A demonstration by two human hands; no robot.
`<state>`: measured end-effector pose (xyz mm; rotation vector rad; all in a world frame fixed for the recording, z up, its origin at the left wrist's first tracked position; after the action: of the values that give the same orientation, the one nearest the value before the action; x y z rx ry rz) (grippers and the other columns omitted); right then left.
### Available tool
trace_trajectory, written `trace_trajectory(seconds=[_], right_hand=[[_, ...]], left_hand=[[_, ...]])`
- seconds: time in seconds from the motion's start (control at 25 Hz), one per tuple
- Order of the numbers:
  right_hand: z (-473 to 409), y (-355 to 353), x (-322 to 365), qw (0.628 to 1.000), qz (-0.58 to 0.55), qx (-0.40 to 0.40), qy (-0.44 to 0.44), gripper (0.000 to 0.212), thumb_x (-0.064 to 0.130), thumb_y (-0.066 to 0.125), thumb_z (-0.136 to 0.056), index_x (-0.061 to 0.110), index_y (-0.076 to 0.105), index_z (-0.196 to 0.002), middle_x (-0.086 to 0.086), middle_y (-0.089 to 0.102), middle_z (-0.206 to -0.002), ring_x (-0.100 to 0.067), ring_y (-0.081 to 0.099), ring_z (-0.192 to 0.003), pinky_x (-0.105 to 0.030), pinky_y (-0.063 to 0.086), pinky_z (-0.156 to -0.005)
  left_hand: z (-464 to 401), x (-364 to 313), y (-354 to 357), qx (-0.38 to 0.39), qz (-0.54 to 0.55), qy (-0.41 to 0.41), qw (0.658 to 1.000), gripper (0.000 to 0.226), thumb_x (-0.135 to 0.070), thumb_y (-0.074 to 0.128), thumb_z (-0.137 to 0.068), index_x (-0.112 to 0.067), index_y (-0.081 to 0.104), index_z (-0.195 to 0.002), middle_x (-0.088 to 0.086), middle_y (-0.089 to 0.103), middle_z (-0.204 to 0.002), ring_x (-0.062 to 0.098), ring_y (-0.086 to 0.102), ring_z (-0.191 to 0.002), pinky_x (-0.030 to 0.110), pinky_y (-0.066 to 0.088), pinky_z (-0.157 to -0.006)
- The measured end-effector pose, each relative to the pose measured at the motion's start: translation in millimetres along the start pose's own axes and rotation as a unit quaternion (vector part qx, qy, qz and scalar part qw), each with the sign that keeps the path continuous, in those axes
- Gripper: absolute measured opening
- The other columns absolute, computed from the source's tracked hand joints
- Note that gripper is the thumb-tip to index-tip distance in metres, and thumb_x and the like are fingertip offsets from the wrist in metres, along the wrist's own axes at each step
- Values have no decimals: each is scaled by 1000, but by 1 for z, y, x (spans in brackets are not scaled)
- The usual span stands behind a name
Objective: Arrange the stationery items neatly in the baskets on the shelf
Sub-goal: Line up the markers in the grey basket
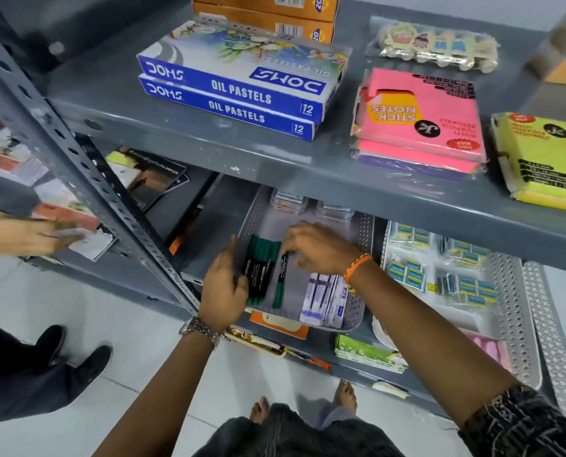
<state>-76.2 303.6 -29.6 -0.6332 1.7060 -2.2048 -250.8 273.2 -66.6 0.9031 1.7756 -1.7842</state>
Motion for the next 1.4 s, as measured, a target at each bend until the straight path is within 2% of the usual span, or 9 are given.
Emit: trace_trajectory(seconds=[0.28,0.4,0.48,0.56,0.68,0.92,1.08,1.24,1.4], right_hand=[[-5,37,48,993,53,22,-107,29,9,74,-79,27,74,-102,3,68,-102,-20,56,-98,-43,50,-81],[1,18,35,994,-87,-48,-52,19,13,73,-84,23,71,-99,4,69,-99,-16,58,-96,-38,51,-82],[12,-6,11,936,-307,-165,54,18,8,68,-90,11,69,-107,-2,71,-97,-15,64,-90,-29,55,-82],[23,0,-19,824,-480,-230,194,26,0,64,-91,1,61,-117,-12,70,-98,-20,68,-88,-31,58,-80],[18,52,-31,737,-577,-133,326,41,-12,60,-88,1,48,-126,-18,60,-101,-29,69,-98,-49,61,-82],[-6,76,-21,811,-473,-63,339,55,-7,77,-75,4,47,-120,-9,56,-95,-30,70,-85,-48,63,-73],[-19,54,-33,909,-308,-50,276,54,5,86,-66,3,58,-112,-11,66,-101,-26,65,-92,-39,58,-80],[-26,48,-36,912,-348,-20,218,59,5,91,-63,-1,63,-115,-7,66,-90,-19,63,-80,-38,58,-82],[-33,41,-42,919,-347,15,184,49,-2,79,-76,-1,61,-122,-16,67,-106,-26,68,-92,-37,59,-88]], left_hand=[[1,-4,-2,-1,18,6,1000,82,6,50,-81,-12,27,-158,13,48,-152,29,46,-139,31,34,-116],[1,-3,-2,4,19,3,1000,83,5,50,-81,-14,26,-158,13,49,-150,29,48,-137,36,37,-116],[1,-2,-2,12,18,-6,1000,83,3,50,-83,-17,24,-159,11,49,-151,29,49,-136,40,40,-115],[3,-2,-2,18,14,-15,1000,82,1,50,-86,-20,21,-160,10,48,-152,29,49,-135,43,43,-113],[2,-2,-2,30,18,-16,999,82,-1,50,-87,-20,19,-161,12,49,-149,30,51,-131,44,45,-110],[-1,-39,-11,20,-82,95,992,77,-6,61,-78,-9,37,-152,12,47,-147,31,49,-132,40,43,-111],[3,-59,36,228,-186,129,947,71,-25,52,-91,-8,27,-156,17,26,-162,37,32,-147,45,32,-120],[10,-40,67,386,-340,79,854,74,-47,25,-104,-4,1,-159,23,-9,-167,38,-7,-156,43,0,-127],[14,-24,75,426,-384,79,815,80,-55,14,-100,-3,-4,-159,24,-15,-165,39,-11,-155,47,-1,-127]])
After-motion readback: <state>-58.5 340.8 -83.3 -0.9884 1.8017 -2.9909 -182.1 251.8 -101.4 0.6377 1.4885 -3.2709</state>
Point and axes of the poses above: each hand's wrist, its own z-axis away from the middle knuckle, its own y-axis out of the palm, x = y × z, the point moved 9 cm from there along -z, towards the middle knuckle
